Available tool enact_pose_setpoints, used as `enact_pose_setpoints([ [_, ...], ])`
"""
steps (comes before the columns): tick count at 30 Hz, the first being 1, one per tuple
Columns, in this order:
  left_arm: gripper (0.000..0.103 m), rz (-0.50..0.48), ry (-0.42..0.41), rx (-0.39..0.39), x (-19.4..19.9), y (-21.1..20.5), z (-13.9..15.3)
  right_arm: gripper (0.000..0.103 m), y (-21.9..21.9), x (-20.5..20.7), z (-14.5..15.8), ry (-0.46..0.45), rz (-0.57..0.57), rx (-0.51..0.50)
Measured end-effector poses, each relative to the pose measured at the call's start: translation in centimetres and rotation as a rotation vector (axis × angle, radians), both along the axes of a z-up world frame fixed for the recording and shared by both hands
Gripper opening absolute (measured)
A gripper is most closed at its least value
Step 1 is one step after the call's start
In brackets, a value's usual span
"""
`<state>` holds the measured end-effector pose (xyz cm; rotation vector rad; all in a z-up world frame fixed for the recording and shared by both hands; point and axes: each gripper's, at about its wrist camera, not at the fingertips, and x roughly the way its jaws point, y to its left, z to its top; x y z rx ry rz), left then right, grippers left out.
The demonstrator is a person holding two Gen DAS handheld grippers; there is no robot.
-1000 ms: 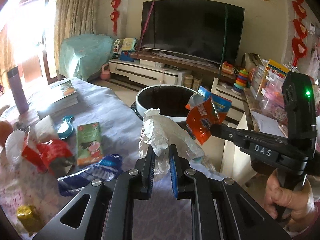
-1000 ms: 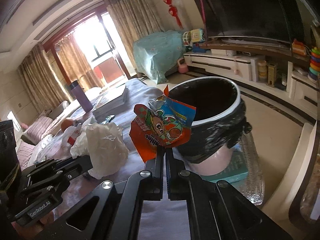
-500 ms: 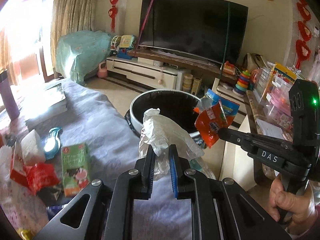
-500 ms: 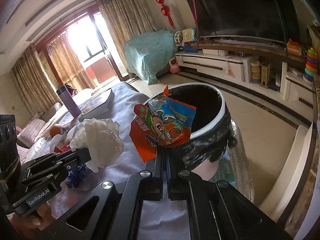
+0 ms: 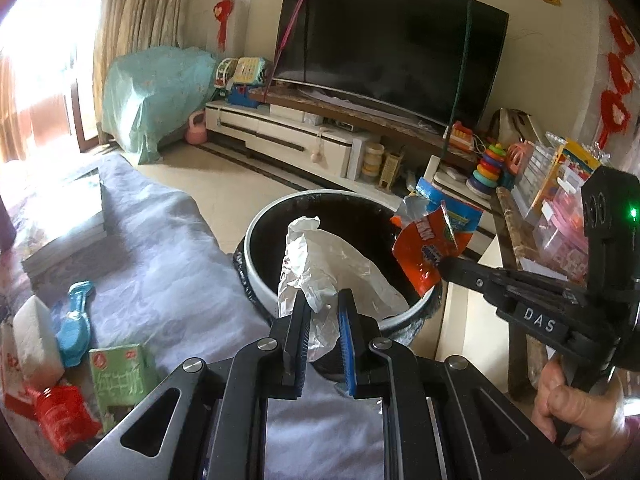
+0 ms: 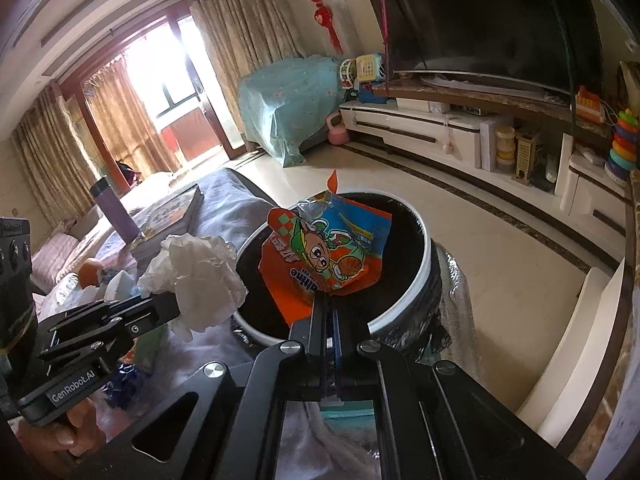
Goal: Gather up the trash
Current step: 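Carry both items over the black trash bin and open both grippers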
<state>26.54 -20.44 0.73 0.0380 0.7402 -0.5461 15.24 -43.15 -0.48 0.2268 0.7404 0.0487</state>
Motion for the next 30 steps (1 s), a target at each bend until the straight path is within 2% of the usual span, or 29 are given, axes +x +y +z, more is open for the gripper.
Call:
enact_pose_setpoints([
  [18, 0.014, -0.009, 0.022, 0.043, 4.8, -3.3, -1.3, 0.003, -1.4, 3.7, -0.9, 0.066, 0.013, -0.040],
  [22, 0.027, -0.009, 0.037, 0.050, 5.4, -3.6, -1.5, 0.008, -1.3, 4.4, -0.9, 0.079, 0.020, -0.049],
  [23, 0.034, -0.006, 0.039, 0.050, 5.4, -3.6, -1.5, 0.011, -1.3, 4.5, -1.0, 0.084, 0.018, -0.051],
  [25, 0.049, 0.004, 0.036, 0.049, 5.1, -3.2, -1.4, 0.026, -1.4, 4.4, -0.9, 0.081, 0.013, -0.044],
  [26, 0.052, 0.011, 0.028, 0.045, 4.7, -2.9, -1.3, 0.039, -1.4, 4.2, -0.9, 0.074, 0.011, -0.038],
  [28, 0.054, 0.021, 0.018, 0.039, 3.9, -2.3, -1.1, 0.047, -1.4, 3.5, -0.8, 0.059, 0.004, -0.028],
  [30, 0.059, 0.037, 0.016, 0.025, 2.9, -1.5, -0.9, 0.063, -1.4, 2.9, -0.6, 0.046, -0.009, -0.009],
])
